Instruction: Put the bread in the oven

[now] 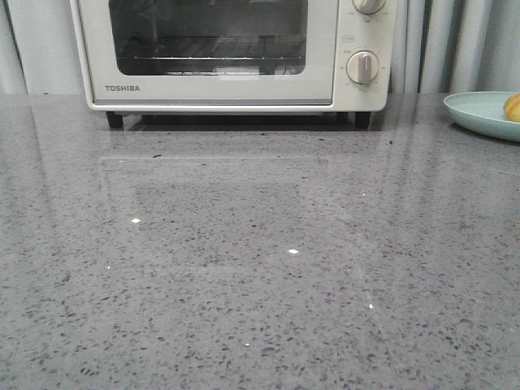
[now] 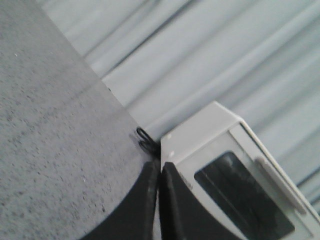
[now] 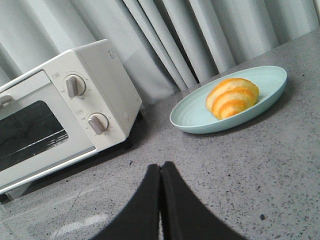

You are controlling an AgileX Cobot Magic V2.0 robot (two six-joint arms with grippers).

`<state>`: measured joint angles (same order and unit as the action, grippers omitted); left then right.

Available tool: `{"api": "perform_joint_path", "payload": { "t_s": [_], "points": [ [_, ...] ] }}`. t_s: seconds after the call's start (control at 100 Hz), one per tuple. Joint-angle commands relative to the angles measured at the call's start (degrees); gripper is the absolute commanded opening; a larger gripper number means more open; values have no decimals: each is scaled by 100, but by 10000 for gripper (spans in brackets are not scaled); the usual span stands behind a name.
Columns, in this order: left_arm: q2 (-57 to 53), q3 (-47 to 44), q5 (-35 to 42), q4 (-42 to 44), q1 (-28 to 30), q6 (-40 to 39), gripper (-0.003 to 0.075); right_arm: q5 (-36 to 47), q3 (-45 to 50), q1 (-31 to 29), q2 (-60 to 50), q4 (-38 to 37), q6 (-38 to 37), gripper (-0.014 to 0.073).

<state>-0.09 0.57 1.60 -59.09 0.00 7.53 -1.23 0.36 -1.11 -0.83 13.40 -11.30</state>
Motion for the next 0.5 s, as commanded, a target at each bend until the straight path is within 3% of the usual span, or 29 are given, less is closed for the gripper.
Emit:
{"api": "perform_joint_path", "payload": {
  "t_s": [0.0,0.07,0.25,0.33,0.49],
  "points": [
    [95,543,-863,714,-4,126,-22,86,-437,13,61,-36,16,-69],
    [533,1044,-1530,1083,-4,456,-22,-310,-844,13,301,-358,16,-69],
    [2304,2418,-1917,983,-18,2135,-21,-609,-1822,13,1359,-1461,16,-69],
    [2912,3032,-1743,894,-313,2807,-21,-598,-2165,13,1874,-1555,16,-69],
    [4084,4074,-1148,878,-1219,3228,-21,-568,-2539,13,2518,-1555,16,-69]
  ]
}}
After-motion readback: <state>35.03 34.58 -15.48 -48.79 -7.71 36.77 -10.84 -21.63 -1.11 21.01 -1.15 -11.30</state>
